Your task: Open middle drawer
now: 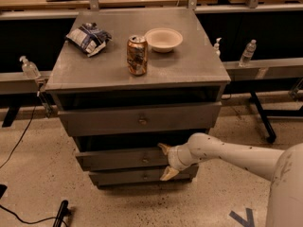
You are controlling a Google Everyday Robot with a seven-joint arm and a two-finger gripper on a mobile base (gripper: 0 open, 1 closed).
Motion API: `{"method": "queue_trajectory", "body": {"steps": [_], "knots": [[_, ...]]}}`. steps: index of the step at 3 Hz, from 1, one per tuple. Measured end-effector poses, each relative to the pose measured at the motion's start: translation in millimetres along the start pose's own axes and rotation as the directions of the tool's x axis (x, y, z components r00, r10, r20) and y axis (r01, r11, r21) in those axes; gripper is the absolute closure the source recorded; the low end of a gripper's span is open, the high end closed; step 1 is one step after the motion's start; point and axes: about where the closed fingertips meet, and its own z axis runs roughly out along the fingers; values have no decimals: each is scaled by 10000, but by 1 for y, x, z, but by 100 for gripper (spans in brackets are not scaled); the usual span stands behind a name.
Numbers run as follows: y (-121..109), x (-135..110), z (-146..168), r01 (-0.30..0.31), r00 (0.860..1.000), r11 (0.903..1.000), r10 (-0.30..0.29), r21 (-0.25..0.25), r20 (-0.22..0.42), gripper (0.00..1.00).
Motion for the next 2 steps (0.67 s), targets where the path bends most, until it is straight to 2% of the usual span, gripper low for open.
{"method": "queue_trajectory", "body": {"steps": [2], "knots": [[-1, -2, -2, 0, 10000, 10000, 0, -1, 0, 35]]}}
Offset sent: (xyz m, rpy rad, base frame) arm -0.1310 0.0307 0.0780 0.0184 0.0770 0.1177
